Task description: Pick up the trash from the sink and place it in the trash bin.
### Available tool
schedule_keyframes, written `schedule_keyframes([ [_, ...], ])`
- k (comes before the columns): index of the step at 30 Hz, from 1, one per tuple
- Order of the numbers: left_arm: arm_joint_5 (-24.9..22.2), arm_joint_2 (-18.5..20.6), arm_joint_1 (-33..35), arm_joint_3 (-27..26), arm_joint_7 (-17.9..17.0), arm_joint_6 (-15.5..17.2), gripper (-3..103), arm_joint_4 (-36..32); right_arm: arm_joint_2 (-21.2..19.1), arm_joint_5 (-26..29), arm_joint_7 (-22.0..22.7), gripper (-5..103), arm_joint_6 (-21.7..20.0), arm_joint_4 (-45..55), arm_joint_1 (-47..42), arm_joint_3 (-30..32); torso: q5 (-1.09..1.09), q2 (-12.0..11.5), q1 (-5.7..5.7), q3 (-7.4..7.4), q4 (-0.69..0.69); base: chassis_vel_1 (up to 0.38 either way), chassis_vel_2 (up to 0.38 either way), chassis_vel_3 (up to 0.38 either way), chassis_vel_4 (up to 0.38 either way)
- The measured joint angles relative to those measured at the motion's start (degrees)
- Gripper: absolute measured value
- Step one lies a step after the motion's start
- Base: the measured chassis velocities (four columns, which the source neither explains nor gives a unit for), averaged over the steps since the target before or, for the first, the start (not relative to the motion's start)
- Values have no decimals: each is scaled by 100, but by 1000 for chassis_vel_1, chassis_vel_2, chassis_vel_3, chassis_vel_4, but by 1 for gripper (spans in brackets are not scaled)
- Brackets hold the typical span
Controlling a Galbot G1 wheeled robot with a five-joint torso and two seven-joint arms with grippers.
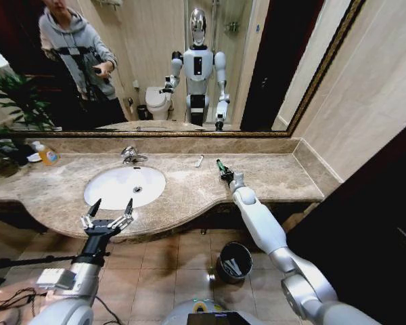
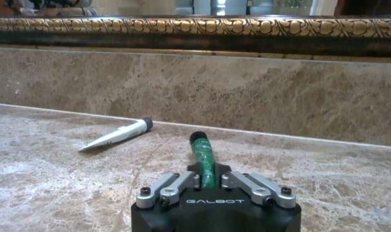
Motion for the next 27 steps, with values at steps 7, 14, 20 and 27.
schedule_keyframes([
  [7, 0, 0, 0, 0, 0, 0, 100, 0, -76, 81, 6, 1, -39, 115, -17, -5, 0, 0, 0, 1, 0, 0, 0, 0, 0],
  [14, 0, 0, 0, 0, 0, 0, 100, 0, -481, 249, 80, 0, -70, 951, -342, 67, 1, 0, 0, 0, 1, 0, 0, 0, 0],
  [20, 0, 1, 0, 0, 2, 0, 100, 0, -1012, 342, 104, 0, -5, 2053, -1121, 265, 0, 0, 0, 0, 1, 0, 0, 0, 0],
  [27, 0, 0, 0, 0, 0, 0, 100, 0, -1387, 601, 193, 0, 40, 3583, -2628, 570, 2, 0, 0, 0, -1, 0, 0, 0, 0],
])
